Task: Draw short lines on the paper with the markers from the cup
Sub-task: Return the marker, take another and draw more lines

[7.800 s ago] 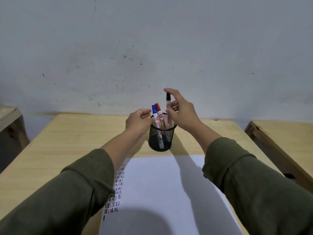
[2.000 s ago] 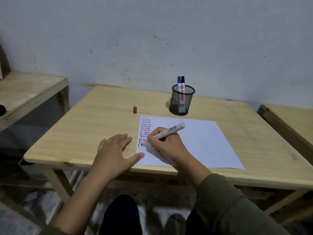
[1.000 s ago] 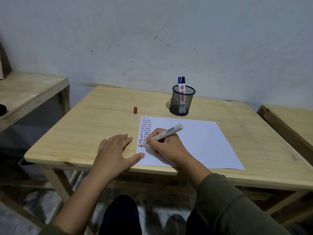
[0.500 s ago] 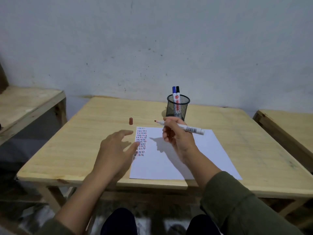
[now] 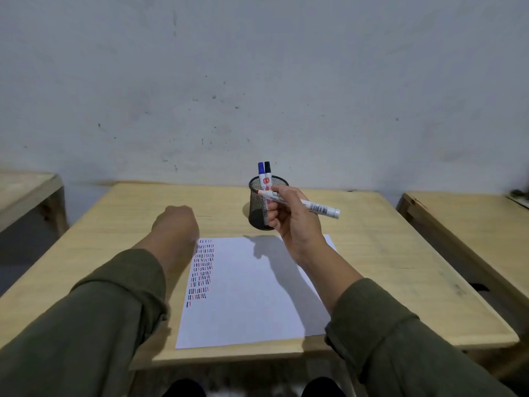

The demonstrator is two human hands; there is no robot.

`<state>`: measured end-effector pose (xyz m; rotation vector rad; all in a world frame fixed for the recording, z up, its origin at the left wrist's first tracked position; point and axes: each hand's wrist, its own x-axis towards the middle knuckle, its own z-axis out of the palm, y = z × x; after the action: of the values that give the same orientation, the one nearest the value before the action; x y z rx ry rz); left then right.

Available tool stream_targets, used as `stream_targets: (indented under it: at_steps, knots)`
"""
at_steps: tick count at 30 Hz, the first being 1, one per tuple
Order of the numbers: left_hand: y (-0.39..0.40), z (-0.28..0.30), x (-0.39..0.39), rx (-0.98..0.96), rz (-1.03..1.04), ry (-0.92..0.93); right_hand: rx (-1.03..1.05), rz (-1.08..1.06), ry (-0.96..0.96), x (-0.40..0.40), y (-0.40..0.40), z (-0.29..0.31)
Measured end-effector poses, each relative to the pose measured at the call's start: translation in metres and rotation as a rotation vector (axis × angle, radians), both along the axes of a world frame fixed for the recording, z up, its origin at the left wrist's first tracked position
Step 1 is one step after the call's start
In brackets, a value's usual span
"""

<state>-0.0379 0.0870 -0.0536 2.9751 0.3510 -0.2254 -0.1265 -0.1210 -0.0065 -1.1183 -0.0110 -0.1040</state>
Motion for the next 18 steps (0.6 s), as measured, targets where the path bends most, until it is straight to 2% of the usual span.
stream_targets:
  at_steps: [5, 9, 11, 13, 14, 16, 17, 18]
  knots:
    - [0.008, -0.015, 0.01, 0.007, -0.019, -0.055, 0.003, 0.017, 0.011, 0.007, 0.001, -0.001]
    - [0.007, -0.015, 0.009, -0.086, 0.044, -0.109, -0.014, 0.039, 0.022, 0.009, 0.008, -0.004]
    - [0.003, -0.012, 0.006, -0.202, 0.078, -0.194, -0.017, 0.044, 0.016, 0.01, 0.012, -0.007]
    - [-0.005, -0.003, 0.0, -0.503, 0.074, -0.345, -0.017, 0.049, 0.003, 0.01, 0.015, -0.007]
    - [-0.009, 0.003, -0.005, -0.765, 0.08, -0.403, -0.015, 0.053, -0.006, 0.01, 0.015, -0.006]
    - [-0.02, 0.021, -0.017, -1.401, 0.143, -0.377, -0.014, 0.064, -0.024, 0.011, 0.016, -0.004]
    - [-0.023, 0.027, -0.022, -1.607, 0.149, -0.35, -0.017, 0.067, -0.031, 0.011, 0.015, -0.002]
    - [-0.026, 0.031, -0.024, -1.702, 0.135, -0.339, -0.021, 0.069, -0.037, 0.011, 0.015, -0.001]
